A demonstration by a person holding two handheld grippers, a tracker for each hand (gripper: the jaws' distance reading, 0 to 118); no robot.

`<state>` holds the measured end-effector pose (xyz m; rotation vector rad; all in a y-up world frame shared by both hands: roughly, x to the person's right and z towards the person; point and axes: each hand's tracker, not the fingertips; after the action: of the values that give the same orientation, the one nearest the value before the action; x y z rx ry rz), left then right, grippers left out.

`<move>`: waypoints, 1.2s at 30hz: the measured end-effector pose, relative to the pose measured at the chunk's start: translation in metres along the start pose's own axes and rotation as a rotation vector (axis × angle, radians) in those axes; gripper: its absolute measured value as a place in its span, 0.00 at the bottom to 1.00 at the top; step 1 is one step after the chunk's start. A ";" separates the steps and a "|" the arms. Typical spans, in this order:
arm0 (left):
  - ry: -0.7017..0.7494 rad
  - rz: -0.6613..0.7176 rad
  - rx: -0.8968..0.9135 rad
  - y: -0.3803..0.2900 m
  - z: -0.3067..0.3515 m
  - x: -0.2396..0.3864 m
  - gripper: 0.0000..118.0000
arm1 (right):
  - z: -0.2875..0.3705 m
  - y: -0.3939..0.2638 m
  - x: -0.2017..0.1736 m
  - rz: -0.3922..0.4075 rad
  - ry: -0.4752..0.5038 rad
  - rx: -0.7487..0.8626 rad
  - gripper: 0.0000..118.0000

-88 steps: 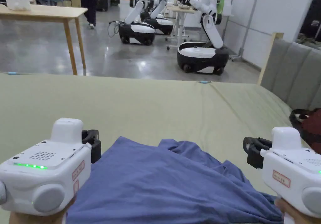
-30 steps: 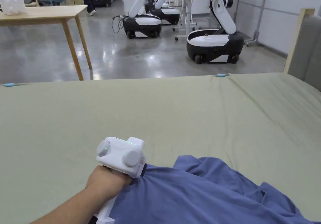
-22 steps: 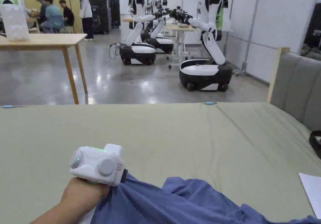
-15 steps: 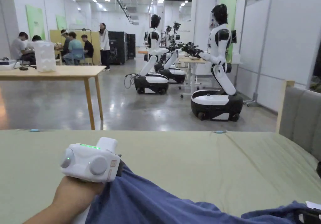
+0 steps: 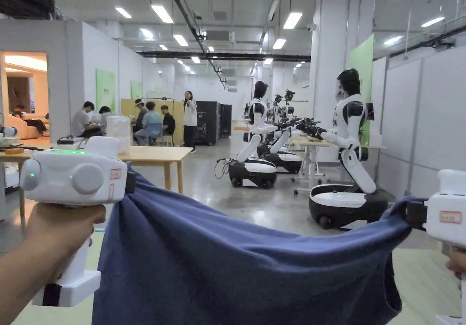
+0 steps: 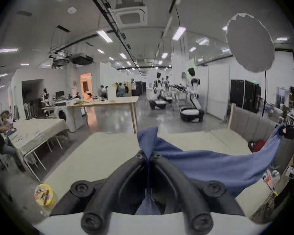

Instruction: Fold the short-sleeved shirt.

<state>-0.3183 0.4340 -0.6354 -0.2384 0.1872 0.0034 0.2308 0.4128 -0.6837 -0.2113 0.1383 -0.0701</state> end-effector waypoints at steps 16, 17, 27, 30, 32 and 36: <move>0.059 0.076 0.127 0.085 0.013 -0.017 0.00 | -0.007 0.124 -0.014 0.063 -0.108 0.135 0.06; 0.060 0.066 0.126 0.086 0.008 -0.015 0.00 | -0.014 0.126 -0.010 0.060 -0.108 0.133 0.06; 0.075 0.021 0.130 0.137 -0.061 -0.006 0.00 | -0.075 0.170 -0.013 0.051 -0.131 0.136 0.06; 0.090 -0.003 0.155 0.165 -0.083 -0.002 0.00 | -0.097 0.193 -0.017 0.066 -0.141 0.152 0.06; 0.096 -0.005 0.171 0.184 -0.092 0.001 0.00 | -0.110 0.211 -0.019 0.066 -0.145 0.173 0.06; 0.103 0.003 0.211 0.213 -0.117 0.007 0.00 | -0.140 0.242 -0.021 0.057 -0.151 0.200 0.06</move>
<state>-0.3384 0.6138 -0.7982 -0.0276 0.2881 -0.0255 0.2035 0.6224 -0.8681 -0.0129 -0.0135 -0.0111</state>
